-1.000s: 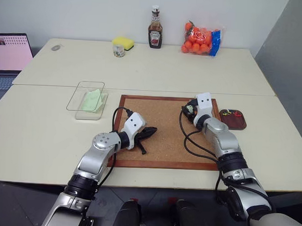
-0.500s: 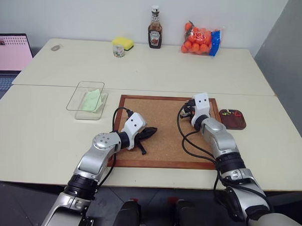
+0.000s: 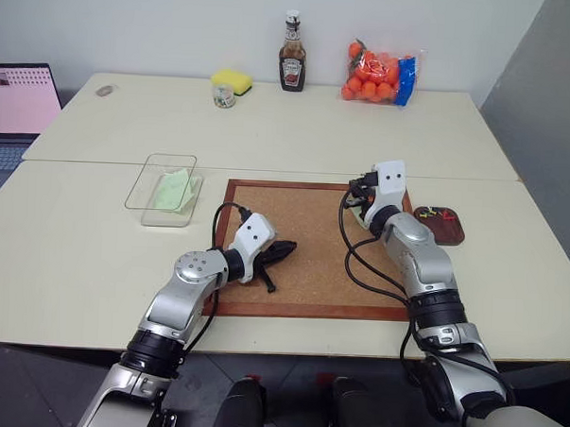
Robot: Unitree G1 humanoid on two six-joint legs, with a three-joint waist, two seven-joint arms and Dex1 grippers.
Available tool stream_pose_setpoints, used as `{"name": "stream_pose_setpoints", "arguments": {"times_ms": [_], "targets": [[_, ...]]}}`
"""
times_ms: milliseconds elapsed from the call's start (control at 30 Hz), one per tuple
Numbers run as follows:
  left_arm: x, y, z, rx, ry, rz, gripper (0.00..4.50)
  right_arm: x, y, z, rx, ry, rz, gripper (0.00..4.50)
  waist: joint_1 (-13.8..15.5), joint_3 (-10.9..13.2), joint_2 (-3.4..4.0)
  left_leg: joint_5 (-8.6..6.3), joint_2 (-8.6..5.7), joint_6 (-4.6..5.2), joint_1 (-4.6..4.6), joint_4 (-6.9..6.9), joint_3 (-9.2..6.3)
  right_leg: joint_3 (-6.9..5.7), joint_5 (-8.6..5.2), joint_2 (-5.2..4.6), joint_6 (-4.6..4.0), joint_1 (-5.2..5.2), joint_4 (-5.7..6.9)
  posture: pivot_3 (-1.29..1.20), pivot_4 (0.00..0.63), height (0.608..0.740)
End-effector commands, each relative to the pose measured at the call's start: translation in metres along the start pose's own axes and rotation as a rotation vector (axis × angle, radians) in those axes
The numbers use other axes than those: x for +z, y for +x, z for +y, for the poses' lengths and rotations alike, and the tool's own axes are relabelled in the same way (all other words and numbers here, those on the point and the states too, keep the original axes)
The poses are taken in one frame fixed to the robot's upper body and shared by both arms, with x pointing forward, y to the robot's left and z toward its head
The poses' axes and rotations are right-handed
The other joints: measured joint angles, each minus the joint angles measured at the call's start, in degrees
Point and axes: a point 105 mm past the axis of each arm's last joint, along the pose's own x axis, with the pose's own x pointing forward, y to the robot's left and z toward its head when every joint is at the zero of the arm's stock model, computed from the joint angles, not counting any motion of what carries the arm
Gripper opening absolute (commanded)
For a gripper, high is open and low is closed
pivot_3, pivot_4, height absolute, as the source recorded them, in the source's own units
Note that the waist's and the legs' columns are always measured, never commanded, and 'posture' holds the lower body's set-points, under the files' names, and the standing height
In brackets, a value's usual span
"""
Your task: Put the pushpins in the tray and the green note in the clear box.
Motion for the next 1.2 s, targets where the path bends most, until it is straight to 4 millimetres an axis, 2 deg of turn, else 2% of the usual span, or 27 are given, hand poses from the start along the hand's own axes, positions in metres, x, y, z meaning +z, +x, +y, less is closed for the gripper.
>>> {"name": "stream_pose_setpoints", "arguments": {"times_ms": [33,133,233,300,433,567,767,1000,1200], "targets": [[-0.01,0.001,-0.011,-0.045,-0.003,0.035,0.0,0.029,-0.011,-0.011,-0.033,0.014,-0.109,0.09,0.0,0.0,0.0,0.0,0.0,0.0,0.0,0.0,0.0,0.0,0.0,0.0,0.0,0.0,0.0,0.0,0.15,0.74],[-0.009,0.002,-0.013,-0.052,-0.002,0.029,0.0,0.048,-0.031,-0.036,-0.117,0.02,-0.171,0.09,0.1,0.0,0.01,0.0,0.0,0.0,-0.01,0.0,0.0,0.0,0.0,-0.01,0.0,0.0,-0.01,0.0,0.15,0.74],[-0.008,0.002,-0.014,-0.058,-0.001,0.024,0.0,0.057,-0.059,-0.059,-0.183,-0.027,-0.188,0.09,0.3,0.0,0.01,0.0,-0.03,0.0,-0.03,-0.01,-0.03,-0.03,0.0,-0.03,0.0,0.01,-0.03,0.0,0.15,0.74],[-0.008,0.002,-0.014,-0.062,0.001,0.022,0.0,0.055,-0.074,-0.071,-0.219,-0.068,-0.168,0.09,0.3,0.0,0.01,0.0,-0.05,0.0,-0.04,-0.02,-0.02,-0.02,-0.01,-0.06,0.0,0.02,-0.07,0.0,0.15,0.74],[-0.009,0.004,-0.015,-0.076,0.018,0.023,0.0,0.032,-0.106,-0.103,-0.336,-0.098,-0.05,0.09,0.2,0.0,0.02,0.0,-0.02,0.0,0.0,-0.06,-0.03,-0.04,-0.02,-0.04,0.0,0.02,-0.09,0.0,0.15,0.74],[-0.009,0.006,-0.017,-0.091,0.024,0.023,0.0,0.009,-0.113,-0.118,-0.388,-0.093,0.047,0.09,0.1,0.0,0.04,0.0,-0.03,0.0,0.02,-0.06,0.02,-0.01,-0.01,-0.03,0.02,0.02,-0.07,0.0,0.15,0.74],[-0.009,0.008,-0.017,-0.102,0.034,0.023,0.0,-0.003,-0.109,-0.122,-0.391,-0.1,0.093,0.09,0.1,0.0,0.04,0.0,-0.03,0.0,0.02,-0.06,0.05,-0.02,-0.01,-0.01,0.02,0.02,-0.09,0.0,0.15,0.74],[-0.009,0.008,-0.017,-0.102,0.036,0.021,0.0,-0.006,-0.105,-0.125,-0.401,-0.101,0.094,1.34,0.1,0.0,0.04,0.0,-0.03,0.0,0.01,-0.06,0.06,-0.02,-0.01,-0.02,0.02,0.02,-0.12,0.0,0.15,0.74],[-0.01,0.008,-0.017,-0.097,0.035,0.021,0.0,0.0,-0.105,-0.123,-0.396,-0.132,0.078,2.64,0.1,0.0,0.04,0.0,-0.03,0.0,0.01,-0.06,0.06,-0.02,-0.01,-0.02,0.03,0.02,-0.12,0.0,0.15,0.74]]}}
